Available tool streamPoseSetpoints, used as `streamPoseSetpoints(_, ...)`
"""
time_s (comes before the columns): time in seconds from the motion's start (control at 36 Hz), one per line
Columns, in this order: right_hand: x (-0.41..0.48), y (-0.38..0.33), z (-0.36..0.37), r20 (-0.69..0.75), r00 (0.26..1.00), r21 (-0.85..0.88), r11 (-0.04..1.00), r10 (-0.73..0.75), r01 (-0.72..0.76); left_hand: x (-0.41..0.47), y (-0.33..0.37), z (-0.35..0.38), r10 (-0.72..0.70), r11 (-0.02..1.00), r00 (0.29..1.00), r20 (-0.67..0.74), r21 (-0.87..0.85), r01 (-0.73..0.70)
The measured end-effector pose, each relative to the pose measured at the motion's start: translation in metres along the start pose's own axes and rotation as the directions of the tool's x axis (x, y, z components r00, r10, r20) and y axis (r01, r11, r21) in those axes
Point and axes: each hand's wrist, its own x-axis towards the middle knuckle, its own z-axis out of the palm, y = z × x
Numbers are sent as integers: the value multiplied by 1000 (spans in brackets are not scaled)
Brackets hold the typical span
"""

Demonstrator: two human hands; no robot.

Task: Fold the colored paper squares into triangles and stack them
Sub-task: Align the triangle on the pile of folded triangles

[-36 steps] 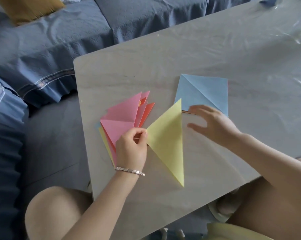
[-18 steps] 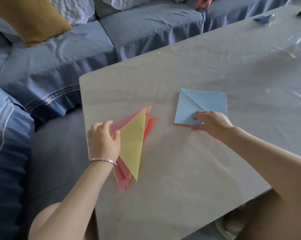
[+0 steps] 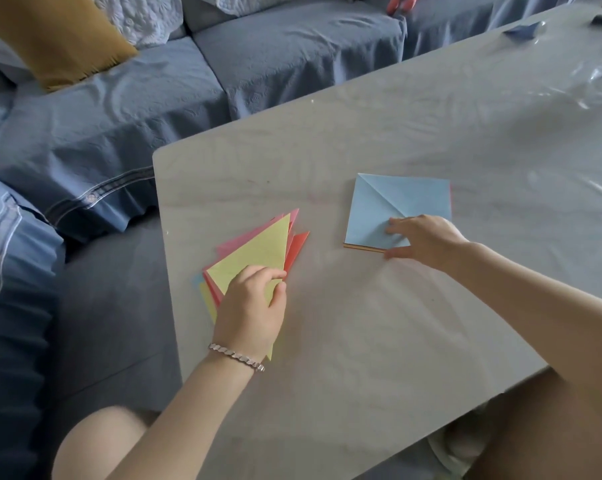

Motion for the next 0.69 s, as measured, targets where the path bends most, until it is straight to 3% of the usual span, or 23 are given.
streamPoseSetpoints(0.22,-9,-14,3,2,996,-284,955,-91,88,-5,6,0,3,999,999,51,-53,0)
streamPoseSetpoints(0.42,-36,-20,13,31,986,-261,951,-162,164,-15,10,7,-35,992,994,100,-115,46)
streamPoseSetpoints(0.53,-68,-26,34,-44,945,-195,930,-325,311,-13,17,20,-194,951,955,226,-195,239)
streamPoseSetpoints(0.69,-90,-30,37,-57,953,-57,954,-297,294,10,35,48,-446,760,785,429,-281,586)
